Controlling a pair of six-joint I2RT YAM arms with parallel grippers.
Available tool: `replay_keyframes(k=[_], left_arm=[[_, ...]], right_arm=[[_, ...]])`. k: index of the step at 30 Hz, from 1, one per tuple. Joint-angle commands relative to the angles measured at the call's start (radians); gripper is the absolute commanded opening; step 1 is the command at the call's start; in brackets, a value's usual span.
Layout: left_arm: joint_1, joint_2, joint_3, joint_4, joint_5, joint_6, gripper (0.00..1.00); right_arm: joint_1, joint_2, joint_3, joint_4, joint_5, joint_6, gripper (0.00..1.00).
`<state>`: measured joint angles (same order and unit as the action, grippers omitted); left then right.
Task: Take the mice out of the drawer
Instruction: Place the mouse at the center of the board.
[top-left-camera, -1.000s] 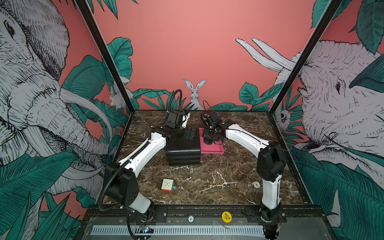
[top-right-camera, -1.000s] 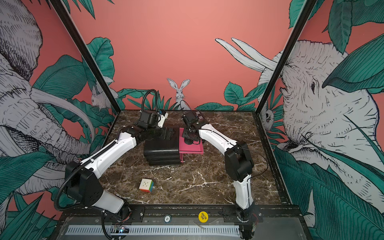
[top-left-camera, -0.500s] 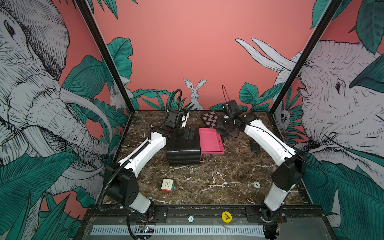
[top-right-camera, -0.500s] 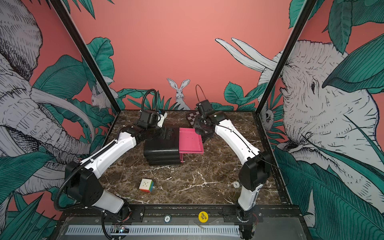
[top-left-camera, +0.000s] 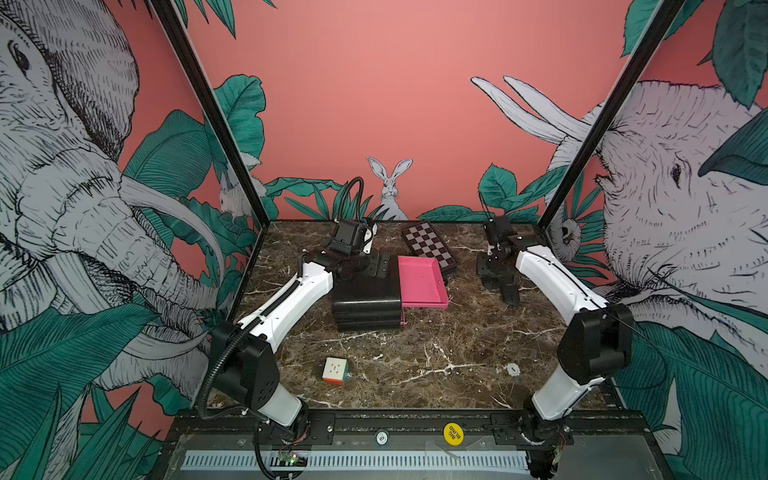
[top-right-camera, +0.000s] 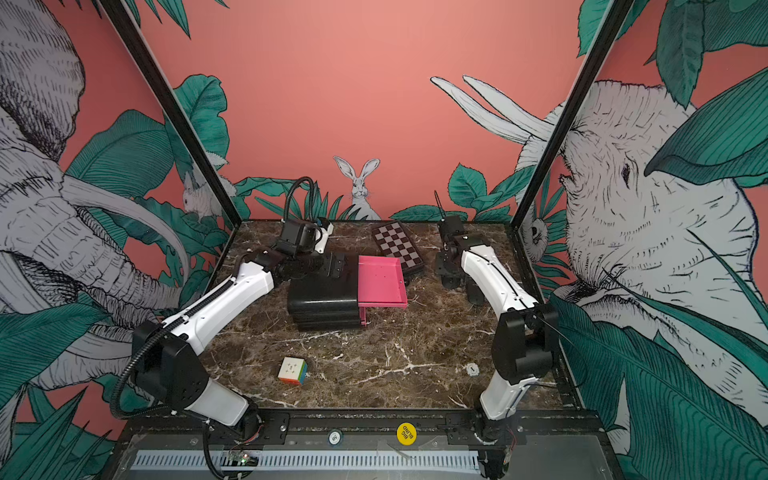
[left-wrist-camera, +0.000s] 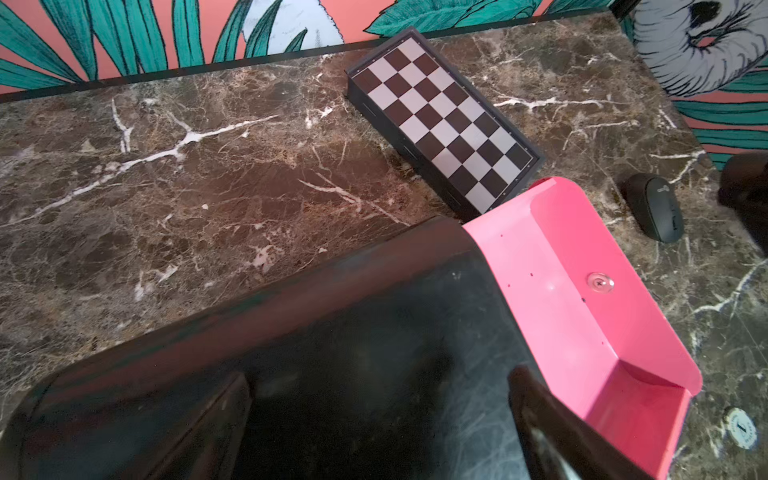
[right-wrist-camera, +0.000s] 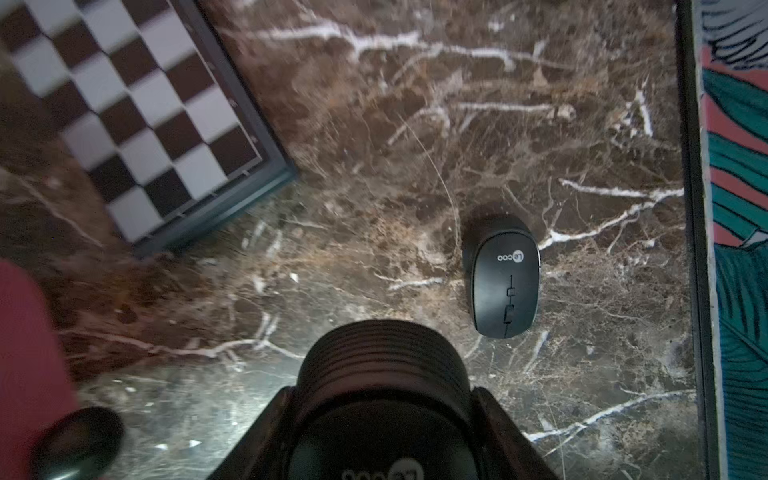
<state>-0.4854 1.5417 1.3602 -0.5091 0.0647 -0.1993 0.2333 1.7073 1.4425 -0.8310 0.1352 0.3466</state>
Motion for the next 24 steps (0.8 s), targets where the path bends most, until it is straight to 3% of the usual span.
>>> replay_keyframes(k=[1,14,24], left_arm=[[0.005,-0.002,0.039,-0.022,-0.026,-0.024,0.99],[-0.002,-0.012,0.051,-0.016,-0.058,-0.074,0.99],[-0.003,-0.019,0.077,-0.034,-0.099,-0.087,0.99]], right_arm=[[-0.027,0.031,-0.054,0.113,-0.029,-0.085,0.54],[-0.050,0.231,-0.072,0.228,0.007,-0.172,0.51],[-0.073,0.276,-0.062,0.244,0.000,-0.161,0.52]])
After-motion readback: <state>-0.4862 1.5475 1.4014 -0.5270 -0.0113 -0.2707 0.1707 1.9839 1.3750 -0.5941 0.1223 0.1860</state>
